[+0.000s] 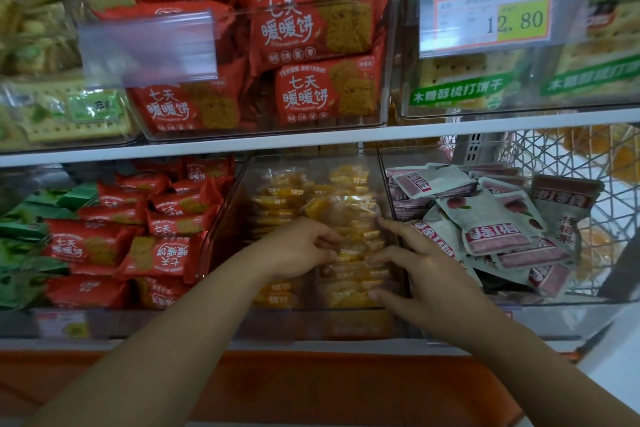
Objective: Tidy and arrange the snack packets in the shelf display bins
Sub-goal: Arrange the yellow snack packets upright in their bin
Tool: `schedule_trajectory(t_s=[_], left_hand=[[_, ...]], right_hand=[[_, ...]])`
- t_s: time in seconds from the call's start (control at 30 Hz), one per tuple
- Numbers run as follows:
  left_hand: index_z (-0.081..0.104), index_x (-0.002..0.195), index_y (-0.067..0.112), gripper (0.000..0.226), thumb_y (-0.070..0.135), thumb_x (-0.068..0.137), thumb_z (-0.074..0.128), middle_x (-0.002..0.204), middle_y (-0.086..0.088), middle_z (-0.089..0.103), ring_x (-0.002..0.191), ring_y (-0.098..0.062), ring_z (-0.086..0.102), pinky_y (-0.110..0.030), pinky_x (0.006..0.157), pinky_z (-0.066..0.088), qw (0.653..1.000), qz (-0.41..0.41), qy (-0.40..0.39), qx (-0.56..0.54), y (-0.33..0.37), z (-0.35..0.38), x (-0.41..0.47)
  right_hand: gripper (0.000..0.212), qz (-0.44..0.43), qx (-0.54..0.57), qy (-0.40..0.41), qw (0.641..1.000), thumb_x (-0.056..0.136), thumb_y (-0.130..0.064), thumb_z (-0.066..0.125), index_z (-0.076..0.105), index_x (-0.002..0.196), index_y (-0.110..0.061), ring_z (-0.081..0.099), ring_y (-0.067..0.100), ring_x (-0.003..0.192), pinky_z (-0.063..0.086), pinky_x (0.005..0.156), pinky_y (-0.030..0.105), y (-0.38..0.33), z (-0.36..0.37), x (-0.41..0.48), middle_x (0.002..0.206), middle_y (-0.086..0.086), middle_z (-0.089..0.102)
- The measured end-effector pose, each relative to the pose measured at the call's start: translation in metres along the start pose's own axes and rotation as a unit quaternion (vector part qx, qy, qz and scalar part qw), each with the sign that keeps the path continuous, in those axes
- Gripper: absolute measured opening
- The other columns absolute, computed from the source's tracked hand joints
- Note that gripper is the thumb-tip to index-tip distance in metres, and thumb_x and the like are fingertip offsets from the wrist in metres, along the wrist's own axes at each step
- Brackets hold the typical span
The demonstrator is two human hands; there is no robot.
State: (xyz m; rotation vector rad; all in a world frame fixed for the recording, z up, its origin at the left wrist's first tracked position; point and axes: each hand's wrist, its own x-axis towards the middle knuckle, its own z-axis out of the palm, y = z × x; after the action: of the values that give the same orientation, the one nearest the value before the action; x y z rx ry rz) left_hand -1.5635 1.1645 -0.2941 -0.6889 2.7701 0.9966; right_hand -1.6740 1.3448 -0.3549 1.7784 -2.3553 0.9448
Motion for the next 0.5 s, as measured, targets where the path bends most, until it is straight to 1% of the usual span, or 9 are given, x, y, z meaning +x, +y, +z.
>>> schedule_trajectory(t_s=[0.13,0.2,0.23,0.3,0.37,0.43,0.47,0.5], left_hand=[[0.051,0.133,0.026,0.038,0.018,0.095,0.053,0.128,0.008,0.058,0.113,-0.005,0.053,-0.024,0.100,0.042,0.999,0.010,-0.034,0.016,-0.005,-0.004,-0.004],[0.050,0.134,0.025,0.039,0.016,0.096,0.052,0.129,0.010,0.056,0.117,-0.005,0.052,-0.025,0.102,0.041,0.999,0.015,-0.043,0.005,-0.010,-0.007,-0.007],[0.051,0.133,0.024,0.039,0.015,0.096,0.051,0.127,0.010,0.056,0.116,-0.005,0.052,-0.023,0.100,0.042,0.999,0.014,-0.025,-0.021,-0.012,-0.010,-0.009],[0.054,0.129,0.018,0.035,0.009,0.095,0.051,0.124,0.004,0.058,0.111,-0.007,0.054,-0.020,0.090,0.046,0.991,0.000,0.048,-0.126,-0.015,-0.014,-0.007],[0.052,0.128,0.015,0.036,0.004,0.095,0.050,0.123,-0.002,0.057,0.106,-0.013,0.056,-0.022,0.084,0.048,0.965,-0.031,0.131,-0.225,-0.017,-0.013,0.000],[0.050,0.125,0.019,0.034,0.004,0.094,0.049,0.117,0.001,0.057,0.101,-0.017,0.056,-0.031,0.087,0.049,0.945,-0.070,0.161,-0.276,-0.019,-0.007,0.013],[0.052,0.116,0.019,0.027,0.006,0.092,0.049,0.113,0.001,0.059,0.100,-0.020,0.058,-0.038,0.092,0.049,0.942,-0.090,0.153,-0.286,-0.017,-0.002,0.019],[0.055,0.115,0.014,0.028,0.010,0.088,0.051,0.109,-0.002,0.063,0.100,-0.024,0.060,-0.044,0.094,0.049,0.939,-0.108,0.141,-0.294,-0.018,0.002,0.025]], right_hand=[[0.039,0.000,-0.001,0.002,1.000,0.077,-0.049,0.067,0.060,0.113,-0.034,0.032,0.014,0.135,0.040,0.103,0.035,-0.002,0.000,-0.001,0.149,-0.018,0.020],[0.044,0.001,0.006,-0.012,1.000,0.077,-0.051,0.066,0.058,0.117,-0.036,0.028,0.010,0.136,0.038,0.105,0.033,-0.002,-0.003,-0.002,0.151,-0.020,0.017],[0.047,0.005,0.013,-0.019,1.000,0.077,-0.052,0.066,0.056,0.120,-0.037,0.027,0.007,0.137,0.036,0.106,0.030,-0.003,-0.004,-0.002,0.152,-0.020,0.016],[0.051,0.025,0.038,-0.022,0.999,0.078,-0.055,0.064,0.053,0.125,-0.039,0.026,0.000,0.134,0.032,0.105,0.022,-0.006,-0.009,0.000,0.150,-0.023,0.019],[0.053,0.053,0.068,-0.006,0.996,0.079,-0.055,0.058,0.050,0.129,-0.038,0.028,-0.007,0.127,0.031,0.102,0.017,-0.007,-0.015,0.005,0.144,-0.027,0.023],[0.050,0.079,0.071,0.028,0.994,0.084,-0.048,0.056,0.049,0.131,-0.033,0.031,-0.002,0.127,0.034,0.102,0.022,-0.004,-0.020,0.018,0.142,-0.022,0.028],[0.048,0.091,0.065,0.044,0.993,0.087,-0.043,0.056,0.049,0.133,-0.030,0.033,0.004,0.130,0.035,0.105,0.027,0.000,-0.021,0.026,0.145,-0.016,0.031],[0.048,0.106,0.059,0.051,0.991,0.089,-0.040,0.056,0.048,0.134,-0.029,0.034,0.010,0.133,0.034,0.107,0.030,0.003,-0.022,0.034,0.147,-0.010,0.033]])
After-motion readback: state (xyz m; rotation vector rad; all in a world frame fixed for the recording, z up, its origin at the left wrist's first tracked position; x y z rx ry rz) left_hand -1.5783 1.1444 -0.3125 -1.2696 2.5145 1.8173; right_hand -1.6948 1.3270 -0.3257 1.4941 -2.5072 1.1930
